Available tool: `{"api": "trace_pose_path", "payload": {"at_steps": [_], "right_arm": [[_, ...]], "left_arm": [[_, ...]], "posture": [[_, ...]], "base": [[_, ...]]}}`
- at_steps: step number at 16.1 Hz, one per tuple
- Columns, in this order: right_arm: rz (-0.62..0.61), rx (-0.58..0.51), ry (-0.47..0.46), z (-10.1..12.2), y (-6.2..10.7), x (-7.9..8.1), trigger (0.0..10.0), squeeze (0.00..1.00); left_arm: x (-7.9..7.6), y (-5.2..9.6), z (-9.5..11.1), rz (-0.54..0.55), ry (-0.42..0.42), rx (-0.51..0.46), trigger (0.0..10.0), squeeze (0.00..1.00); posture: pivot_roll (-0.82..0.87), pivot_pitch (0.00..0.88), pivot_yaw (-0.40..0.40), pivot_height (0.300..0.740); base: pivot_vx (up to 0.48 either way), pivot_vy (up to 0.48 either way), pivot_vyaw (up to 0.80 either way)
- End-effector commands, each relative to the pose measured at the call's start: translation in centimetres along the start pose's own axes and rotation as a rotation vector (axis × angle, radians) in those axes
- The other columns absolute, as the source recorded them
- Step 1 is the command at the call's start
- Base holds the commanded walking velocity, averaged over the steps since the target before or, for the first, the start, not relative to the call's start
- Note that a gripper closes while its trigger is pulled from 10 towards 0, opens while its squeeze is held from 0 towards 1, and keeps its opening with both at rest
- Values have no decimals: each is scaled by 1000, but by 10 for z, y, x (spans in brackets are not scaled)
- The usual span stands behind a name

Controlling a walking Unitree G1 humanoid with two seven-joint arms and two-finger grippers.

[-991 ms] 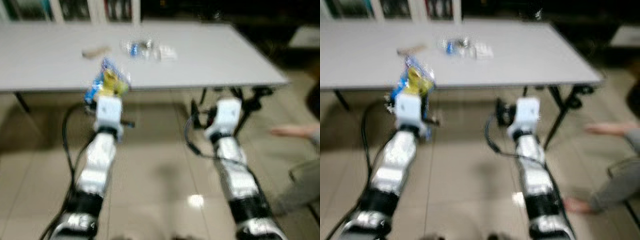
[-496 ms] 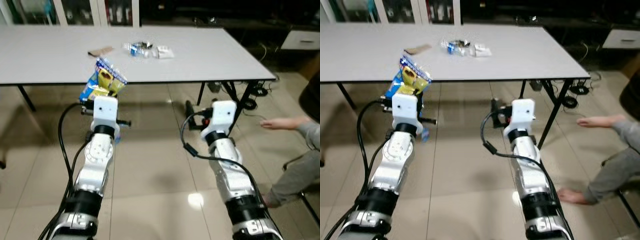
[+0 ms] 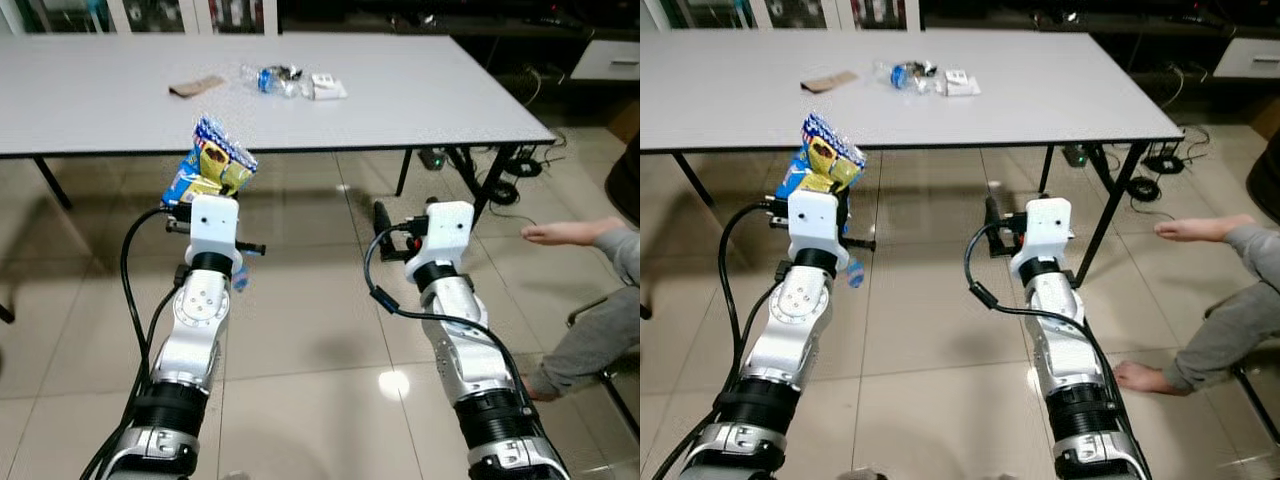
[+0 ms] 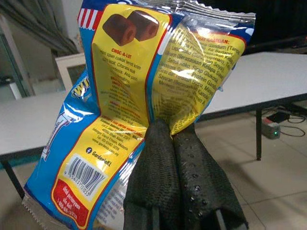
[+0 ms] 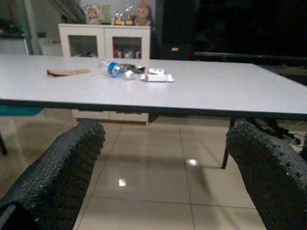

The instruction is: Picking trash to rubbish bin

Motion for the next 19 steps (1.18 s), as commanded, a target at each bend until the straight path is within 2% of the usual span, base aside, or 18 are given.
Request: {"api": "trace_pose_path", "payload": {"at_steps": [1,4,16,18,19], "right_arm": [[0,11,-1,0,-1,-1,10000,0],[10,29,24,-3,0,1,10000,0],[38,63,40,-10,2,5,10000,0],[39,66,40,-11,2,5,10000,0],[40,92,50,-18,3,3,10000,0]], "left_arm": [[-1,-2,2,0,4,-1,10000,0],[-2,-1,1,-3,14,3,10000,0],[-3,3,-5,-16,22,20,10000,0],[-1,4,-10,-20,15,41,10000,0],[8,13,-40,-39,-42,139,10000,0]], "posture": [[-29,47,-38,740],[-27,46,-36,740],[-28,24,-38,740],[-27,22,-38,740],[-29,13,-41,740]], "base": [[0,0,0],[0,0,165],[0,0,800],[0,0,800],[0,0,800]]}}
Point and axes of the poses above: a point about 5 cm out from each wrist's last joint towards the gripper, its own y axis pointing back from the gripper into the wrist, its own z axis along the axis of the wrist's last joint, x = y × z, the point moved 2 cm from there along -y, pointing out of the wrist towards the gripper, and after that the axes turned 2 degrees about y, right-handed, at the moved point
